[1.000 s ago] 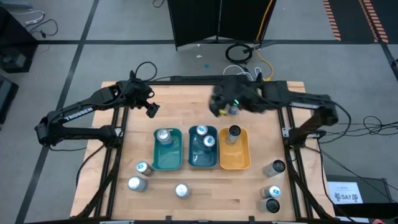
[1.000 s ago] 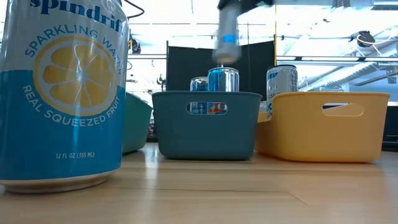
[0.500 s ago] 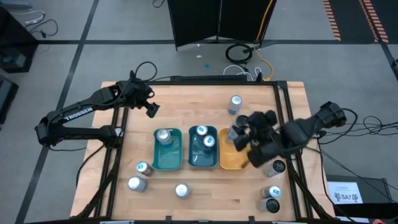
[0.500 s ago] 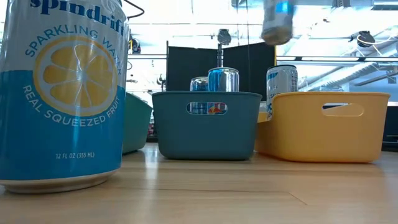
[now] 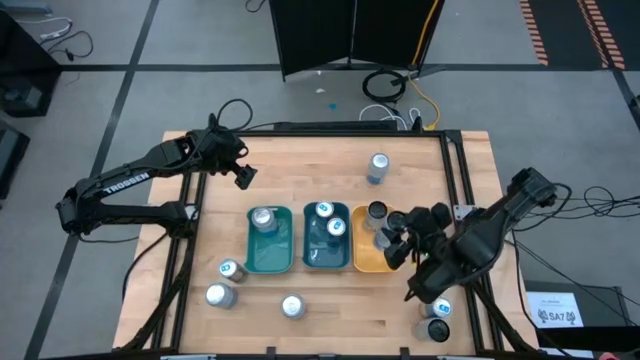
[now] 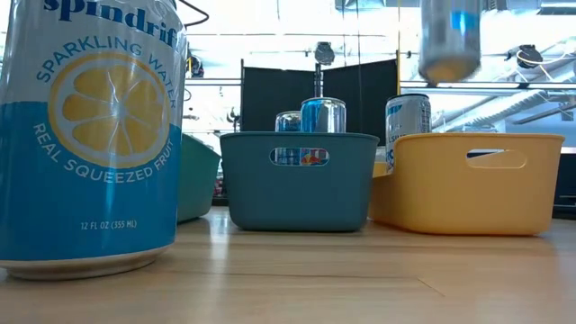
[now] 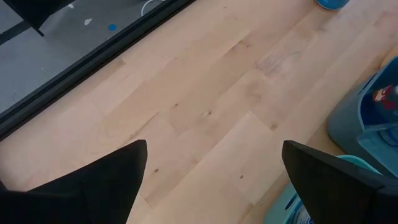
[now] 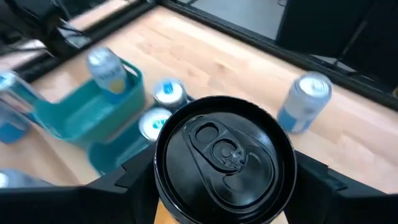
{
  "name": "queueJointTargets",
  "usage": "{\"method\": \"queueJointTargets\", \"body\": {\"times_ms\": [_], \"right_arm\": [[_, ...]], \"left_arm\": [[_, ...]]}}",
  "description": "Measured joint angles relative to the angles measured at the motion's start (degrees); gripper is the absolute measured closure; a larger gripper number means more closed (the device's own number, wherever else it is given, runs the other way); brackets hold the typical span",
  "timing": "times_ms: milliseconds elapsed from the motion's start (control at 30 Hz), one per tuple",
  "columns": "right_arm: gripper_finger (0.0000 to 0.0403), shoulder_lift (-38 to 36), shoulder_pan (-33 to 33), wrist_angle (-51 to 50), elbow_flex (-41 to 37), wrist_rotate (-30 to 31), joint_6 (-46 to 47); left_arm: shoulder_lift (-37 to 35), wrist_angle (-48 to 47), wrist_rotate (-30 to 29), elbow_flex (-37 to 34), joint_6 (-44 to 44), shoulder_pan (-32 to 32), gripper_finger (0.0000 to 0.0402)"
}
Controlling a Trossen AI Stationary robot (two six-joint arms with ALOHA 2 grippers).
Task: Sort soda cans
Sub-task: Put the white-blue soda can into the yellow bin
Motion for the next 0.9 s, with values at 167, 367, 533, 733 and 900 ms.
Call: {"method": "queueJointTargets", "body": {"times_ms": [167,367,533,733,900], "right_arm": [[0.0155,0.04,1.26,5.39,-10.86,-0.33,7.56],[0.0152,0.04,0.83,13.62,-21.64,-0.03,8.25],[0.0151,0.02,-0.63,21.24,-28.66,0.01,7.76],[0.015,0.02,-3.68,23.03,-31.28,0.21,2.88],[0.015,-0.02,-6.12,26.14,-32.47,0.45,-4.09]], "left_arm": [[0.0,0.0,0.01,0.0,0.02,0.0,0.002],[0.0,0.12,0.02,0.0,0.02,0.02,0.002],[0.0,0.15,0.0,0.0,0.02,0.02,0.002],[0.0,0.15,0.0,-0.02,0.02,0.0,0.002],[0.0,0.15,0.0,-0.01,0.02,0.01,0.002]]}}
